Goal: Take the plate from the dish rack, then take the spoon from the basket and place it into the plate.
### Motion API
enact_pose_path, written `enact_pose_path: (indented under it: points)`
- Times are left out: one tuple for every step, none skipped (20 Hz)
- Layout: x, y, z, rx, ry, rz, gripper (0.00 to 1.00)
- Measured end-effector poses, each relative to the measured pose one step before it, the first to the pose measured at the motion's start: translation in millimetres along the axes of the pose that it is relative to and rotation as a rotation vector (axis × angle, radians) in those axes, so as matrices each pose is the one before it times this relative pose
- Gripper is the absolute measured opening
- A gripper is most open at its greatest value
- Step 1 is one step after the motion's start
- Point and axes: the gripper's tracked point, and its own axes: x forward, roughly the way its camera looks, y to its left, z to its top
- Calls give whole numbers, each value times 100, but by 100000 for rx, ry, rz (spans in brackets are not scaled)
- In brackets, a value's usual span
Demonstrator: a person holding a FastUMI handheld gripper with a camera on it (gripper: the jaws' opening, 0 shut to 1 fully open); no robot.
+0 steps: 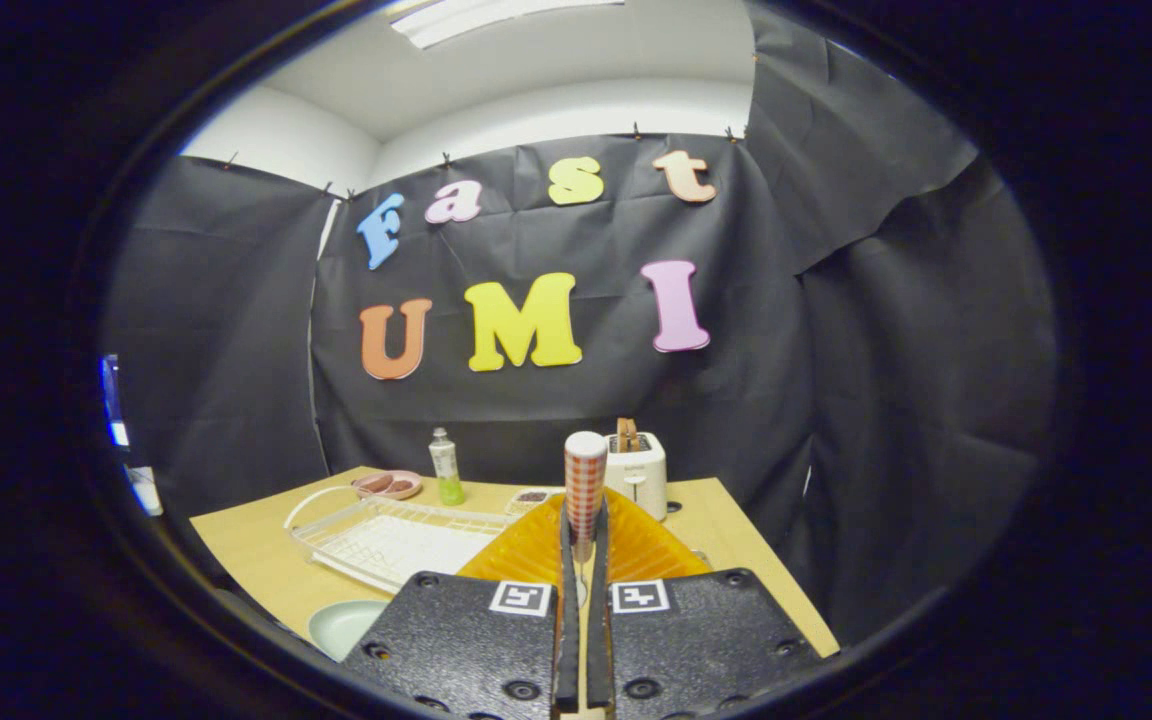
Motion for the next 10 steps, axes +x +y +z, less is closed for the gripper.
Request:
enact_pose_path:
  points:
    - [-465, 1643, -562, -481, 285, 772, 8]
    - [-416, 1483, -509, 205, 573, 1090, 8]
    - [96, 1622, -592, 580, 649, 1191, 8]
    - [-23, 1523, -687, 811, 649, 1020, 8]
    - [-149, 1317, -912, 755, 705, 864, 8]
    - [-55, 1221, -796, 1318, 713, 691, 8]
    - [41, 1191, -1127, 1666, 1419, 816, 8]
    - [137, 1208, -973, 1823, 1763, 1151, 8]
    - [275, 1350, -951, 1505, 1904, 1337, 8]
    - [99, 1216, -760, 947, 1868, 1067, 8]
